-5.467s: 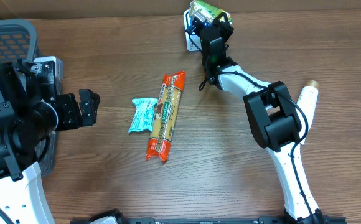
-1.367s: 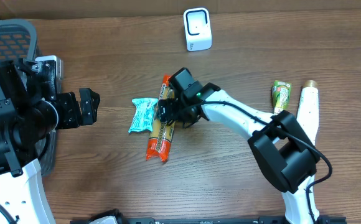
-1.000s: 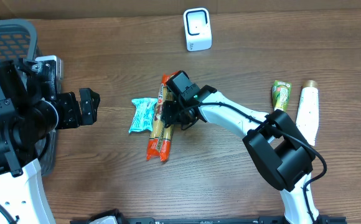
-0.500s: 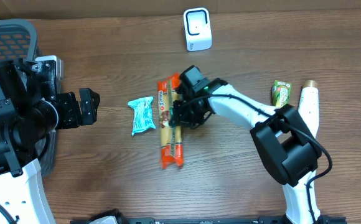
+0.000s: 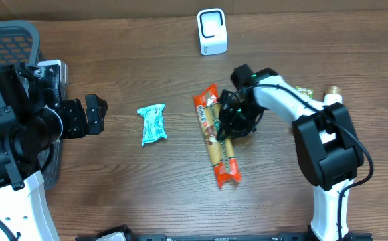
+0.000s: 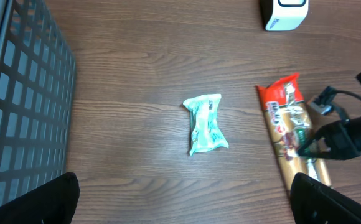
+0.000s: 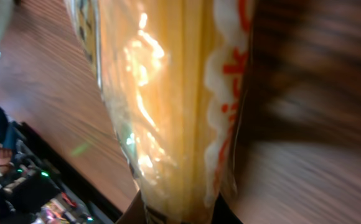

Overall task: Scan the item barcode
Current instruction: 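Drag the spaghetti pack rightward with the right gripper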

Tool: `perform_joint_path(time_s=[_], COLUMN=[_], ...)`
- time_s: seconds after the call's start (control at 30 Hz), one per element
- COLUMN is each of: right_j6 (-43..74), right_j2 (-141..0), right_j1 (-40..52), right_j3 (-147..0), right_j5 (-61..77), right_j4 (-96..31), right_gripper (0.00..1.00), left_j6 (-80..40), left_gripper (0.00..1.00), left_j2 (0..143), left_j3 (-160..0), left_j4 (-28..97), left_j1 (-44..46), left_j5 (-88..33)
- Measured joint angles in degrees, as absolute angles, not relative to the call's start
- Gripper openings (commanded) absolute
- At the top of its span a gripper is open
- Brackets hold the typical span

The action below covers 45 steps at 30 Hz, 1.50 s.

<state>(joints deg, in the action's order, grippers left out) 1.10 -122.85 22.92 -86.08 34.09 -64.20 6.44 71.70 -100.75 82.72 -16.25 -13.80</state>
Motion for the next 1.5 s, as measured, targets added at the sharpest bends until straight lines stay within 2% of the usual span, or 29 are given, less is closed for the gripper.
perform_joint_path(time_s=[0.43,0.73,0.87,1.03,1.13,1.27,1.33,1.37,1.4,1.43,1.5], right_j6=[-6.44,-6.5,1.34,14.94,19.22,21.47,22.06,22.44,22.39,22.55,22.46], right_j2=[-121.99,-121.99,-121.95,-120.25,-119.42,-119.94,-121.05,-121.95,-122.58,-123.28,-123.72], right_j1=[16.88,16.58,17.34,21.21,25.28,31.62,34.57,36.32,37.5,38.89,41.32], right_j3=[-86.19,-90.3,-94.52,-97.08,-97.06,-96.62,-96.57,-96.44,-96.4,-96.4,-96.31], right_j5=[29.58,24.73,12.14,-11.75,-19.68,-23.4,-23.55,-23.22,-23.11,-22.72,-21.76], right_j4=[-67.05,-70.08,-73.93,-81.1,-83.99,-81.47,-79.05,-77.23,-76.29,-75.13,-73.76], right_gripper=[0.06,0.04,0.04,0.04,0.04,0.04,0.21,0.37,0.44,0.49,0.5], left_j6=[6.44,6.44,6.44,6.44,6.44,6.44,6.44,6.44,6.44,6.44,6.44], left_gripper=[1.0,0.99,1.0,1.0,1.0,1.0,0.99,0.99,1.0,1.0,1.0], left_j2=[71.7,71.7,71.7,71.7,71.7,71.7,71.7,71.7,71.7,71.7,71.7], left_j3=[-100.75,-100.75,-100.75,-100.75,-100.75,-100.75,-100.75,-100.75,-100.75,-100.75,-100.75], left_j4=[82.72,82.72,82.72,82.72,82.72,82.72,82.72,82.72,82.72,82.72,82.74], left_j1=[-16.23,-16.25,-16.25,-16.25,-16.25,-16.25,-16.25,-16.25,-16.25,-16.25,-16.25], left_j5=[-13.78,-13.8,-13.78,-13.78,-13.78,-13.78,-13.78,-13.78,-13.78,-13.78,-13.78])
